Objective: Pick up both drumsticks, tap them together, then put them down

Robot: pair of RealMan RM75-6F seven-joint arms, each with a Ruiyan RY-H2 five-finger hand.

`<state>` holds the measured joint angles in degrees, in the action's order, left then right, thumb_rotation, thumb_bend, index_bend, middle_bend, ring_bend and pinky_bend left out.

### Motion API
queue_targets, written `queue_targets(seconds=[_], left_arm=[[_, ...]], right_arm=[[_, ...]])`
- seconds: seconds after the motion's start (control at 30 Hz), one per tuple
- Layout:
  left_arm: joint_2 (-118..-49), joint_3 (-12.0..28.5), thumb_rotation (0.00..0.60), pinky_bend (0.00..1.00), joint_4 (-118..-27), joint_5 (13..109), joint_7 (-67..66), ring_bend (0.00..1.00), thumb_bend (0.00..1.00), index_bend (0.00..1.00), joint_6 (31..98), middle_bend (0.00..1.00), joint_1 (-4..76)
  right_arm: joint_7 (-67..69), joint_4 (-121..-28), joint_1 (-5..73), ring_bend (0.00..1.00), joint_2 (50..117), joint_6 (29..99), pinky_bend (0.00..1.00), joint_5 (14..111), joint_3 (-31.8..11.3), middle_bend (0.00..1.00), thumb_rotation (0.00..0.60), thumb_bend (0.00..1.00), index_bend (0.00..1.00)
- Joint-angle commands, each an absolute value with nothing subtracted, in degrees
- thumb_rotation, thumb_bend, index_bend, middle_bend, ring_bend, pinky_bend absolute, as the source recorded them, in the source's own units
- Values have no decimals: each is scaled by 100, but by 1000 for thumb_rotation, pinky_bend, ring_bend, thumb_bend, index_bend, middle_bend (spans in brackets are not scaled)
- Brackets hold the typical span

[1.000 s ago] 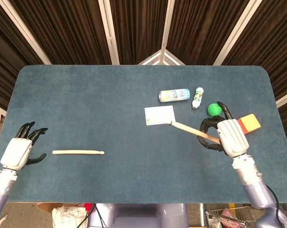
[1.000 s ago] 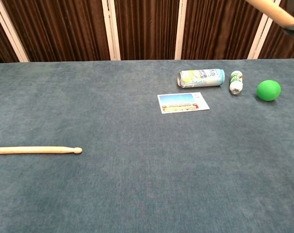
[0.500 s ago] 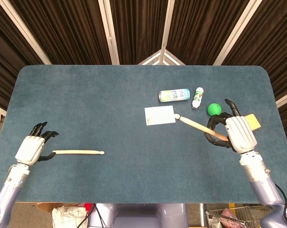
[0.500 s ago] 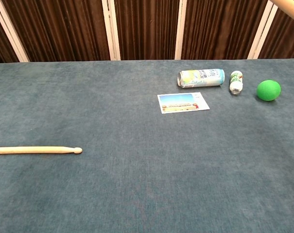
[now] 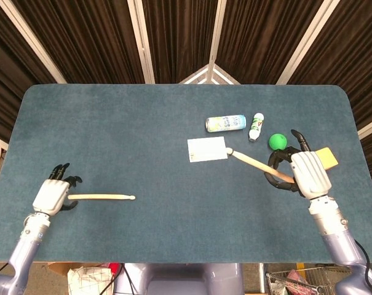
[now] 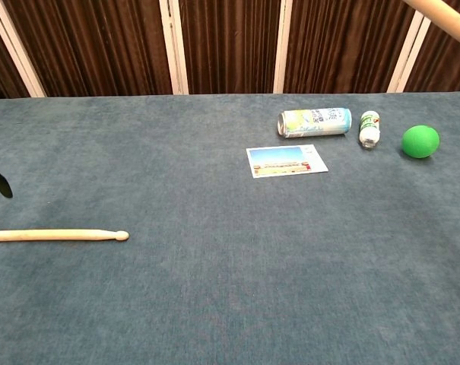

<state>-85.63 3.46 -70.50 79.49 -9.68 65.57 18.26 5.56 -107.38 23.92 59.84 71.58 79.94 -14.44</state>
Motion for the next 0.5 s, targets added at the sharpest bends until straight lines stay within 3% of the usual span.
queue_targets(seconds=[0.03,0.5], left_arm=[[-8663,337,600,0,-7288,7735,-1488,26,310,383,6642,441,1757],[-9036,331,600,0,-7105,7620,-1992,63,355,439,6737,483,1800]], right_arm=[[553,-10740,2394,497,5983,7162,11,7993,-1439,634,600,405,674],[517,-10719,2399,497,5989,7197,11,8008,-1388,634,600,405,674]])
